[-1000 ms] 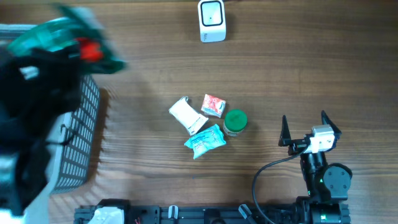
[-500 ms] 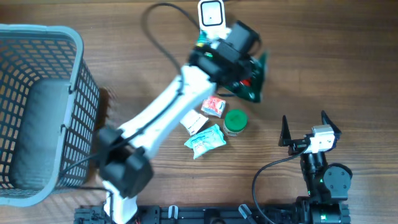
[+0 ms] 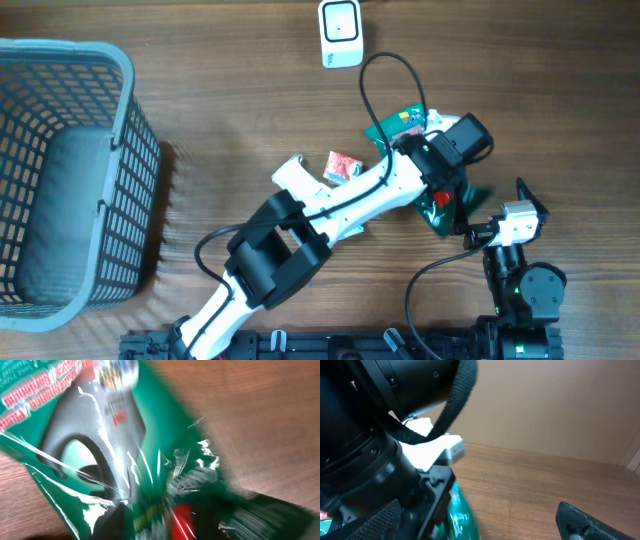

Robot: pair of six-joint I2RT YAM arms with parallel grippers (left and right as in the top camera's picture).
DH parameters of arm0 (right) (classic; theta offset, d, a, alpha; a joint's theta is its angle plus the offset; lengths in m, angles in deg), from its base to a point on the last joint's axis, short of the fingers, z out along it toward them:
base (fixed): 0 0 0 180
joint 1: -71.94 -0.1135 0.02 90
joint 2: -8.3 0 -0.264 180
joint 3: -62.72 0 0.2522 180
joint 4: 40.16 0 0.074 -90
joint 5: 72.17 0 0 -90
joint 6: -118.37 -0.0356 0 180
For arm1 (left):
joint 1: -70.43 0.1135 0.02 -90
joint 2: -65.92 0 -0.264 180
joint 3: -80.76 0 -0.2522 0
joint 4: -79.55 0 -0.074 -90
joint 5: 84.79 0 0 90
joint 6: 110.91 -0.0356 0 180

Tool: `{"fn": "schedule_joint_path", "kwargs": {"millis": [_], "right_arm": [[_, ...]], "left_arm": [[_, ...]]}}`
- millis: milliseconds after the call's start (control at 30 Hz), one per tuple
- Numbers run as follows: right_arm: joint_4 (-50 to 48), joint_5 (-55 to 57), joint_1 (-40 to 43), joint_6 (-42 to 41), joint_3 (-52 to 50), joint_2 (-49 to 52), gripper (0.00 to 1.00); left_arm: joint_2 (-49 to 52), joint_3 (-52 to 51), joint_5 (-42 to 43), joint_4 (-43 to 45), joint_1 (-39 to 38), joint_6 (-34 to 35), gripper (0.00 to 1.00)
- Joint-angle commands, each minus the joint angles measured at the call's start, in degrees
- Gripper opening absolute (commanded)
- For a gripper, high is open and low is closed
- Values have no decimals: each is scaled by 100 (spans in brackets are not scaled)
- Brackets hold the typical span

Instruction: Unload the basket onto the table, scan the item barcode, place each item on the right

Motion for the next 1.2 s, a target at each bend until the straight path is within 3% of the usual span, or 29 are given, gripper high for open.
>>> {"fn": "schedule_joint_path", "kwargs": {"millis": [0, 33, 300, 433, 500, 633, 667, 700, 767, 867, 1000, 1100, 1167], "right_arm": [[-28, 37, -24, 31, -7, -37, 100], [-28, 37, -24, 28, -7, -37, 100], [-28, 37, -24, 31, -7, -37, 100], [-28, 37, -24, 31, -7, -37, 100], [-28, 37, -24, 31, -7, -37, 100], [-28, 37, -24, 31, -7, -37, 100], [-28, 37, -24, 31, -7, -37, 100], [-28, 37, -24, 31, -7, -37, 100], [-28, 37, -24, 33, -7, -37, 100], [-28, 35, -24, 31, -7, -37, 100], [-28, 37, -24, 31, -7, -37, 100], [-28, 37, -24, 33, -7, -37, 100], [-28, 35, -24, 31, -7, -37, 100]], "left_arm": [[-155, 35, -179, -9, 70, -584, 91], [-216, 72, -175, -39, 109, -678, 100], [-1335, 1445, -295, -922, 787, -1305, 100], [-2253, 1705, -1998, -2129, 1084, -660, 100], [-2894, 1705, -3008, -2444, 1019, -1088, 100], [-3965, 1705, -4712, -1534, 957, -1982, 100], [-4232, 1705, -5171, -938, 964, -2247, 100], [-4592, 1705, -5554, 210, 1029, -2769, 100], [-5080, 1705, -5536, 2105, 1244, -3438, 100], [-5410, 1705, -5449, 3298, 1545, -3849, 100], [-5525, 1705, -4996, 3329, 2024, -5906, 100], [-5515, 1572, -4642, 2310, 2140, -6981, 100], [-5729, 1150, -4481, 2020, 2144, -6968, 100]]}}
